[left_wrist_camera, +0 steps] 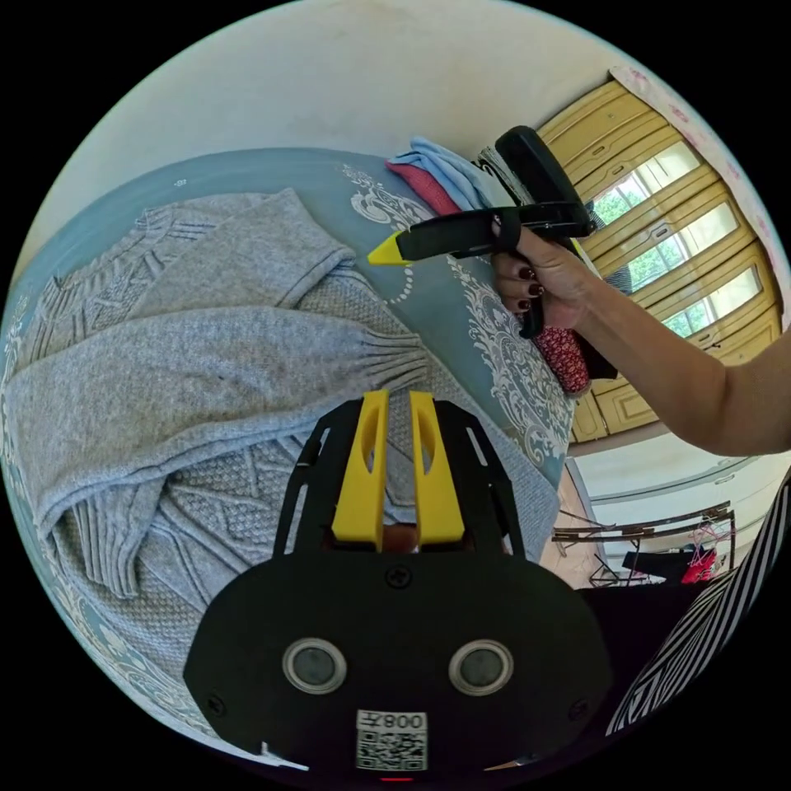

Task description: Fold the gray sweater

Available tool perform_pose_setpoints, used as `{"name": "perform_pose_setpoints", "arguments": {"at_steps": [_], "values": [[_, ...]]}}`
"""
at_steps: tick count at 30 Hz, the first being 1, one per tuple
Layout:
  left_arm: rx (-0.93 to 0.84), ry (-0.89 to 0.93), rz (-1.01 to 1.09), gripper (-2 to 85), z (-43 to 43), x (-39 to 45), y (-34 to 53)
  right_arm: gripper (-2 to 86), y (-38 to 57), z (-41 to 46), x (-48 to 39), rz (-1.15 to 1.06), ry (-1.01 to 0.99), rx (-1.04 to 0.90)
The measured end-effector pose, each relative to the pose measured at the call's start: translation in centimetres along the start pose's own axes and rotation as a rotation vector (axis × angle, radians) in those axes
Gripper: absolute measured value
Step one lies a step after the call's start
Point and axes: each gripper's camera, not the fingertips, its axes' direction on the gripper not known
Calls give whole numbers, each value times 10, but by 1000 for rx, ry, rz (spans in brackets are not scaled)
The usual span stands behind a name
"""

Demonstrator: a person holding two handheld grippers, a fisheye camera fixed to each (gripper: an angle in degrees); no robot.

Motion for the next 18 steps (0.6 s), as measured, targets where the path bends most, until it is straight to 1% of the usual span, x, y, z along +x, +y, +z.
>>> {"name": "perform_pose_setpoints", "arguments": {"at_steps": [2, 5, 7, 10, 13, 15, 18], "values": [[47, -3, -24, 46, -8, -1, -5, 6, -4, 12, -9, -36, 120, -99], [104, -53, -67, 48, -26, -12, -9, 18, -2, 17, -9, -28, 203, -125], [135, -71, -107, 48, -36, -24, -9, 37, -1, 16, -7, -23, 208, -123], [158, -110, -175, 43, -48, -41, -9, 62, -2, 23, -3, -29, 227, -175], [163, -126, -227, 37, -56, -52, -7, 47, -5, 29, 3, -26, 223, -223], [173, -149, -247, 34, -62, -55, -5, 35, -8, 20, 0, -43, 219, -213], [228, -212, -273, 31, -81, -62, -3, 27, -13, -2, -8, -99, 282, -175]]}}
